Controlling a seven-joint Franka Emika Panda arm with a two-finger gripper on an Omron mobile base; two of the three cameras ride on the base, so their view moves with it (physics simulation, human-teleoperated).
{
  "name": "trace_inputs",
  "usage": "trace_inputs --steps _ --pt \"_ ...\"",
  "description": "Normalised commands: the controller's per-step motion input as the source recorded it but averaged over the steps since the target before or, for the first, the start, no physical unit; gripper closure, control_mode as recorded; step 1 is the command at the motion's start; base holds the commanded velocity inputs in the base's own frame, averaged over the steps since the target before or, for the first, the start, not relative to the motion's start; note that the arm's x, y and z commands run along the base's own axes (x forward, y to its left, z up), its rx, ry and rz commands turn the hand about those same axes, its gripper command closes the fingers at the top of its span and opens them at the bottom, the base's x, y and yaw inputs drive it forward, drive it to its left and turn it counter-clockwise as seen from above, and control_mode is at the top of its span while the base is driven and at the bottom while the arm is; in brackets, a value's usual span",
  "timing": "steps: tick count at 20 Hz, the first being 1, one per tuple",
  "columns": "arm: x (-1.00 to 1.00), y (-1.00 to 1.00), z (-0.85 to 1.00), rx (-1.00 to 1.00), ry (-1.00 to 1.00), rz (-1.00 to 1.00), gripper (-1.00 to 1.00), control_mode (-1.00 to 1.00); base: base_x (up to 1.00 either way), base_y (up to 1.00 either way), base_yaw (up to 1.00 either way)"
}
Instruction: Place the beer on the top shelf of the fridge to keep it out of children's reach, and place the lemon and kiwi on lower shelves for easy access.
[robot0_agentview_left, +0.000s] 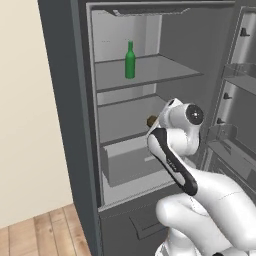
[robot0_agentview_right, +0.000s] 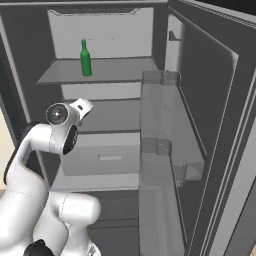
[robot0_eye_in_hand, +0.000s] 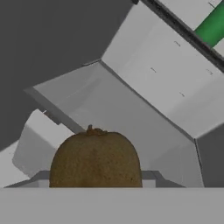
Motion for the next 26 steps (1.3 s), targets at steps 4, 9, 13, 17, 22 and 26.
trace_inputs --steps 4,9,13,17,22,26 --pt "0.63 -0.20 -0.26 0.03 0.09 -0.17 1.00 -1.00 0.00 0.00 0.00" --pt "0.65 -0.10 -0.34 0.06 0.04 -0.16 1.00 -1.00 0.00 0.00 0.00" --pt "0.52 -0.05 -0.37 0.17 0.01 -0.19 1.00 -1.00 0.00 0.00 0.00" --pt "0.38 0.00 -0.30 0.26 0.00 -0.22 1.00 -1.00 0.00 0.00 0.00" --pt "0.26 0.00 -0.05 0.23 0.05 -0.11 1.00 -1.00 0.00 0.00 0.00" --pt "0.20 0.00 -0.09 0.15 0.10 -0.02 1.00 -1.00 0.00 0.00 0.00"
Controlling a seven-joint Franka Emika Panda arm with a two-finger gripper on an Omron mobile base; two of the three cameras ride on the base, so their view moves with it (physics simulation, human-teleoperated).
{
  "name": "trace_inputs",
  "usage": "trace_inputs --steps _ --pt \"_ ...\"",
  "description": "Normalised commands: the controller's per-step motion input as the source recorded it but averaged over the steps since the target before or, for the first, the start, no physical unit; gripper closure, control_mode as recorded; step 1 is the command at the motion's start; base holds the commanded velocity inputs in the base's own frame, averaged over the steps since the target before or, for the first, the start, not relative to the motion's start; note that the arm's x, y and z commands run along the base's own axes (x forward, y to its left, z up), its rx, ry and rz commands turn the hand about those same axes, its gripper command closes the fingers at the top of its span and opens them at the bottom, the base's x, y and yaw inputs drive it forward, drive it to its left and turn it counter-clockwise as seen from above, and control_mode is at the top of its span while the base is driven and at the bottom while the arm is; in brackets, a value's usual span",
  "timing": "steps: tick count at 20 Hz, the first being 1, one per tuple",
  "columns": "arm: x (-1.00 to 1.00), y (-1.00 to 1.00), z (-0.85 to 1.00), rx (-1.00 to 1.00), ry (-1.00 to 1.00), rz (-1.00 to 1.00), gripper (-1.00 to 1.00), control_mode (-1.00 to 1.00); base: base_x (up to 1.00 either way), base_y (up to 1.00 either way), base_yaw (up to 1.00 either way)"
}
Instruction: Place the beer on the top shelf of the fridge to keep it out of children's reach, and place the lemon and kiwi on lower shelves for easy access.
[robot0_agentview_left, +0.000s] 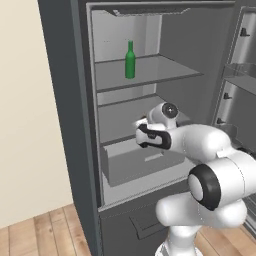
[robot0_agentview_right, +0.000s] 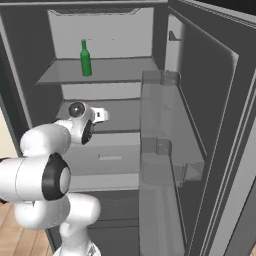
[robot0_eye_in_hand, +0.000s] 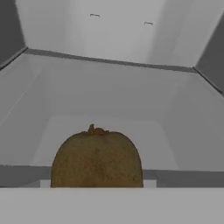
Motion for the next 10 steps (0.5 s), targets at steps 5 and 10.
trace_inputs --steps 5,10 --pt "0.35 0.00 -0.29 0.06 0.05 0.00 1.00 -1.00 0.00 0.00 0.00" --pt "0.41 0.00 -0.47 0.01 0.01 0.00 1.00 -1.00 0.00 0.00 0.00"
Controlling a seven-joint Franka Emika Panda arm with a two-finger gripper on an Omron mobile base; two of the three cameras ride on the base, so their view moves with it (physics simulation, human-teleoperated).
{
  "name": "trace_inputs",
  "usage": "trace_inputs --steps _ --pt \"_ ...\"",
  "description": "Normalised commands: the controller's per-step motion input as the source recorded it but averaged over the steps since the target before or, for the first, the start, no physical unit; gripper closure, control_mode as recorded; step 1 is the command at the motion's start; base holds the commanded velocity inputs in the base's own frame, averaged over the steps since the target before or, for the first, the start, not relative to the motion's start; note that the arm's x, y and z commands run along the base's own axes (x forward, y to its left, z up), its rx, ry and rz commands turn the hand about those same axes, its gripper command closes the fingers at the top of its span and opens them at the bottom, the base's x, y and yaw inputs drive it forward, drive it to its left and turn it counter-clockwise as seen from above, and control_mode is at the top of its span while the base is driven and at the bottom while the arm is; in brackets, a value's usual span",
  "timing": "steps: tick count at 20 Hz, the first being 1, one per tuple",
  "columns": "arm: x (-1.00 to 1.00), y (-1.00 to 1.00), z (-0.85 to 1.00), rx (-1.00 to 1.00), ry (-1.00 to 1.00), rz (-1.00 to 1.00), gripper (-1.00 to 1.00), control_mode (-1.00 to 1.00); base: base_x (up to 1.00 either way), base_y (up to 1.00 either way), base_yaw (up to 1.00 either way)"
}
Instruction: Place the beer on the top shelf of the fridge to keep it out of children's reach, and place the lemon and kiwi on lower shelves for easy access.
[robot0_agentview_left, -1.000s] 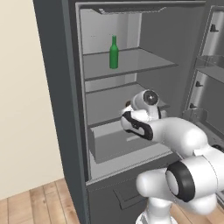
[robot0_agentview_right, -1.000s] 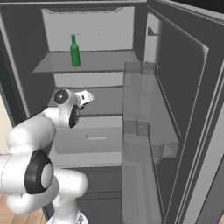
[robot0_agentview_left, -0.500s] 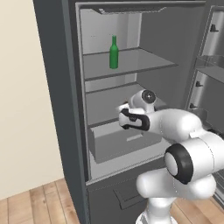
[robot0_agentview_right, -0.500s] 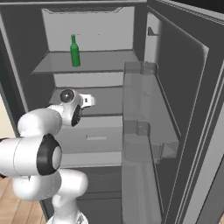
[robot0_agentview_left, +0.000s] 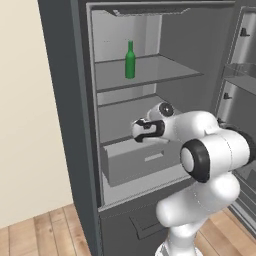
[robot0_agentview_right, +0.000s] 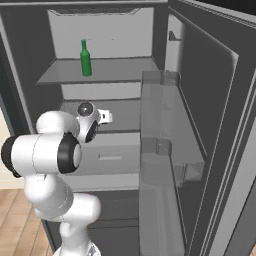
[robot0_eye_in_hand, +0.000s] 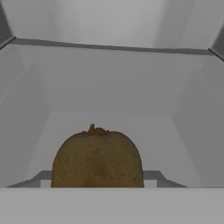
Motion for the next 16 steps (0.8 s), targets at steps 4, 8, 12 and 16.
trace_inputs --steps 4,8,12,16 --pt "0.41 0.00 -0.59 0.00 0.00 0.00 1.00 -1.00 0.00 0.00 0.00" --pt "0.39 0.00 -0.51 0.00 0.00 0.00 1.00 -1.00 0.00 0.00 0.00" --pt "0.37 0.00 -0.36 0.01 0.00 0.00 1.00 -1.00 0.00 0.00 0.00" --pt "0.38 0.00 -0.35 0.01 0.00 0.00 1.00 -1.00 0.00 0.00 0.00"
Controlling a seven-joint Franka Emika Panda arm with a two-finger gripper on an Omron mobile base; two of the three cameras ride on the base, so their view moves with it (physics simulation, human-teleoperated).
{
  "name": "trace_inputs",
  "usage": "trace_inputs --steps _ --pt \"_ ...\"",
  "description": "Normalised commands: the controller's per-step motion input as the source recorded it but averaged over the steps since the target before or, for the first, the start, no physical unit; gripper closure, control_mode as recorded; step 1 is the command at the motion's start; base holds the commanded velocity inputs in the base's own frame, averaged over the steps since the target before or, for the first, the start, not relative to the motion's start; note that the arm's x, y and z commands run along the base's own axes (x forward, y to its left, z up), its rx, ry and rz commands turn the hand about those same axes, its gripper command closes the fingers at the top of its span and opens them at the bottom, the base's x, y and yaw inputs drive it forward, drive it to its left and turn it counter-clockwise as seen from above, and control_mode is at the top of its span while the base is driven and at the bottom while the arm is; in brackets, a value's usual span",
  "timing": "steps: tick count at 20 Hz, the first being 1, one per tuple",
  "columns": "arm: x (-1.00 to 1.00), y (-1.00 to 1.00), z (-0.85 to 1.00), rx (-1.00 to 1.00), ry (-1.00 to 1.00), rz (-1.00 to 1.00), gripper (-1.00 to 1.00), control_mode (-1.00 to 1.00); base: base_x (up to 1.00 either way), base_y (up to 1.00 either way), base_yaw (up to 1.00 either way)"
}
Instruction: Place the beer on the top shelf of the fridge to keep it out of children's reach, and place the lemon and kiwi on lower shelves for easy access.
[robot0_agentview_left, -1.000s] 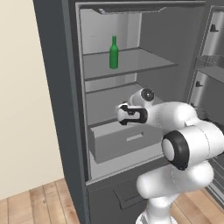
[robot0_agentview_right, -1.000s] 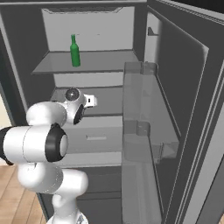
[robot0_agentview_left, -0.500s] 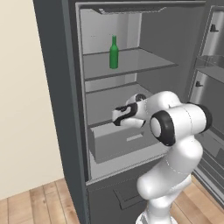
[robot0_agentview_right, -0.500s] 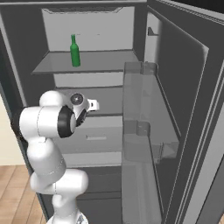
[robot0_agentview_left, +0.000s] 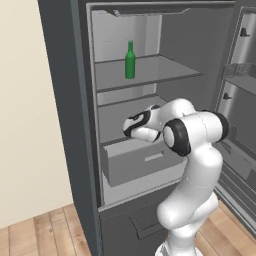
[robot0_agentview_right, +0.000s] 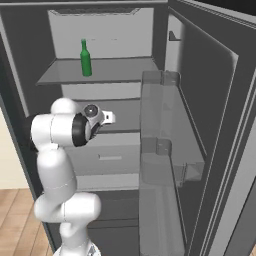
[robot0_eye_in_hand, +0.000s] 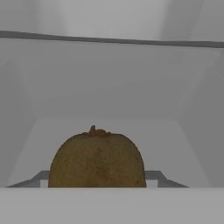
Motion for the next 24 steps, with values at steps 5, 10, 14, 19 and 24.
trace_inputs --steps 5,10,14,19,24 --pt "0.43 0.00 -0.37 0.01 0.00 0.00 1.00 -1.00 0.00 0.00 0.00" --pt "0.35 0.04 -0.24 0.01 -0.01 0.00 -1.00 -1.00 0.00 0.00 0.00" --pt "-0.03 0.07 0.00 0.00 -0.15 0.00 -1.00 -1.00 0.00 0.00 0.00" --pt "-0.41 0.08 0.20 0.00 -0.25 0.03 -1.00 -1.00 0.00 0.00 0.00" --pt "-0.78 -0.12 0.22 -0.04 -0.03 0.00 -1.00 -1.00 0.00 0.00 0.00"
